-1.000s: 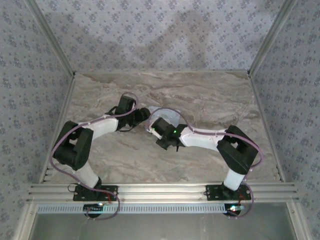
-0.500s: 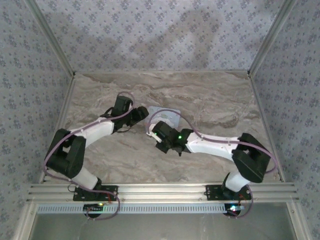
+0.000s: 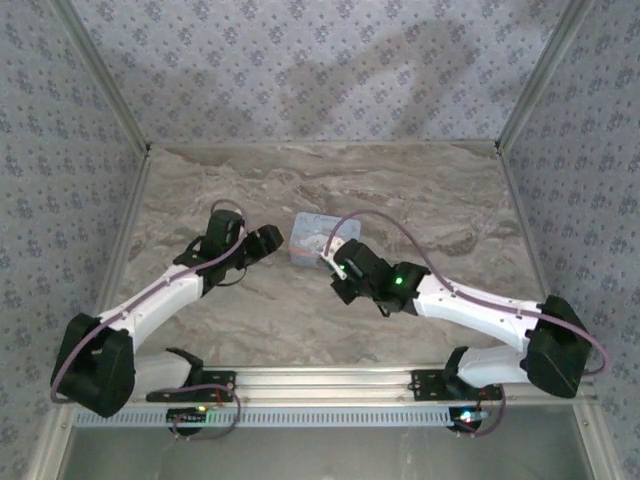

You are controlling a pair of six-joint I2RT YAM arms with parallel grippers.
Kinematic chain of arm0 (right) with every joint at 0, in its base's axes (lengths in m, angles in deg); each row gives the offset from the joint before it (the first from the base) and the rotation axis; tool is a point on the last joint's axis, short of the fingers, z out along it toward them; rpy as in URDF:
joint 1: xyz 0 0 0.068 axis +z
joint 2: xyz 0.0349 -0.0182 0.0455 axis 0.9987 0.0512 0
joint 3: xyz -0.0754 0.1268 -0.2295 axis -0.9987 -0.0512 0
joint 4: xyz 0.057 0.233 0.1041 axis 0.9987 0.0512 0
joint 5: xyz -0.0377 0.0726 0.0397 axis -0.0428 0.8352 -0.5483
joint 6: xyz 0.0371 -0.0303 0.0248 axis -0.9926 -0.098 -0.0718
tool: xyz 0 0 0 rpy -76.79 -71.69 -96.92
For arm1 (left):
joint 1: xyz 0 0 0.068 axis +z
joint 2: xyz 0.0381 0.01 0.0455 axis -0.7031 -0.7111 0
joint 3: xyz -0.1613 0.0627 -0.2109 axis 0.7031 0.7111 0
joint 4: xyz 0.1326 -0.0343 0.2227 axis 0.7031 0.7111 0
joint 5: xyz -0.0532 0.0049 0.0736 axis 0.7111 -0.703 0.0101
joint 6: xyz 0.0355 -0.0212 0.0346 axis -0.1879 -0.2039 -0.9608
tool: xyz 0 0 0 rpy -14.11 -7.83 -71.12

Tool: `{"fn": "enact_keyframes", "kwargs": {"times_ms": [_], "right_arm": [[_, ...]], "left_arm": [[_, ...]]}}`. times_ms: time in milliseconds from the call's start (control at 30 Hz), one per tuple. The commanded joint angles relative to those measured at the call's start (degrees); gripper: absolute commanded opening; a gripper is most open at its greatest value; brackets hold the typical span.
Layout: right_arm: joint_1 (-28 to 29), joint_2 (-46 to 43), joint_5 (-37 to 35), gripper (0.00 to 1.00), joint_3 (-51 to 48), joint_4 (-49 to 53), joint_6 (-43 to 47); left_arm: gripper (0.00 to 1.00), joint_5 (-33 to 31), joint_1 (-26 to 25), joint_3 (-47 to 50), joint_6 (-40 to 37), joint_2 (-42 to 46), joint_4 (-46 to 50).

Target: Unlock the padlock with the key

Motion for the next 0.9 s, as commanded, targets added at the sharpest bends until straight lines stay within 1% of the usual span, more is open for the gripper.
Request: {"fn": "enact_keyframes", "kwargs": {"times_ms": [0,100,133,167,267,400,500,700,867], "right_arm": [[-2.68,-2.93,-1.93,0.00,-1.33,4.29,-5.99],[-6.78,-4.73,-0.43,0.00,-2.17,6.22,-9.61],[-8.63,-5.26,0.23,0.00,-2.43,6.93,-11.06],[-10.40,-5.68,1.09,0.00,-2.75,7.48,-12.26],[-17.08,-5.97,4.25,0.00,-3.14,9.32,-15.70],[-26.26,-4.21,8.11,0.00,-3.52,11.31,-18.07],[-31.42,-1.92,10.34,0.00,-3.63,11.86,-19.19],[-37.51,4.50,11.84,0.00,-3.02,10.60,-19.62],[-39.82,9.49,11.63,0.00,-1.85,8.55,-20.24]], "left_arm": [[0.82,-1.45,-0.51,2.08,0.01,2.88,1.57],[0.83,-2.13,-1.40,3.39,-0.21,4.55,1.78],[0.97,-2.34,-1.60,3.71,-0.21,4.93,2.17],[0.98,-2.36,-1.83,4.01,-0.19,5.17,2.36],[0.98,-2.92,-2.72,5.27,0.21,5.91,2.54],[0.98,-4.07,-4.03,6.86,1.23,7.04,2.17],[0.98,-4.51,-4.64,7.70,1.82,7.59,1.92],[0.98,-4.95,-5.79,8.32,2.43,7.86,2.14],[0.98,-5.77,-6.53,8.73,3.07,8.31,2.06]]}}
